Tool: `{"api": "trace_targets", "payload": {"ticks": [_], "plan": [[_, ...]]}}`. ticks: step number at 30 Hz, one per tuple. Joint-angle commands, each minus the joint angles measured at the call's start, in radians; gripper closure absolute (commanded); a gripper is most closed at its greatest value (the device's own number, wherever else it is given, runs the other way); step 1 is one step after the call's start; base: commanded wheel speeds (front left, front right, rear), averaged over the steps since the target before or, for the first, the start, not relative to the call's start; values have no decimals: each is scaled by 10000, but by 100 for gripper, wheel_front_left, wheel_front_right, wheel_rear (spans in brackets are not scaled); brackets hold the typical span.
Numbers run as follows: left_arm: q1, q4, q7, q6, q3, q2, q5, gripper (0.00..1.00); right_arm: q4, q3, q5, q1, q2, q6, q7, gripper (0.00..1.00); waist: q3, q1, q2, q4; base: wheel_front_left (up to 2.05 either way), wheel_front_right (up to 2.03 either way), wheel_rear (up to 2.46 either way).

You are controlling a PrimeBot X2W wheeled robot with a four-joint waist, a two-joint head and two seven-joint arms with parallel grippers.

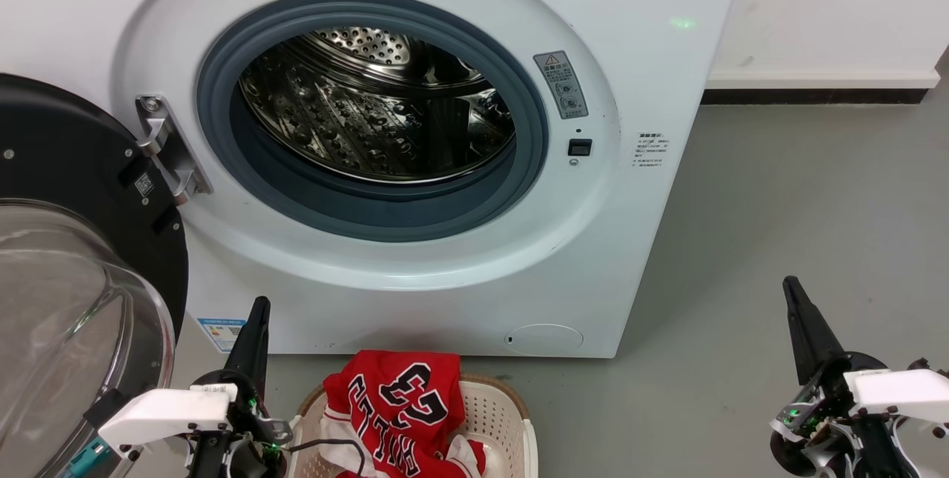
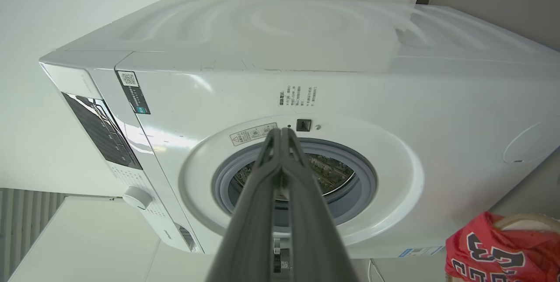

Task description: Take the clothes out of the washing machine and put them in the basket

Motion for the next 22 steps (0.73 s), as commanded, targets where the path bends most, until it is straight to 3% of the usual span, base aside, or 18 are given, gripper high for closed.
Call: {"api": "trace_targets", "payload": {"ticks": [1,22], "plan": [[-97,10,84,-60,64,-21,-208,100,59,-38,244,-104,22,0,50,100,2,0,0,8,0,0,0],[-95,15,143,-81,77,-26,-390,100,83,-137,332,-144,85,0,138,100,6,0,0,21,0,0,0]]}}
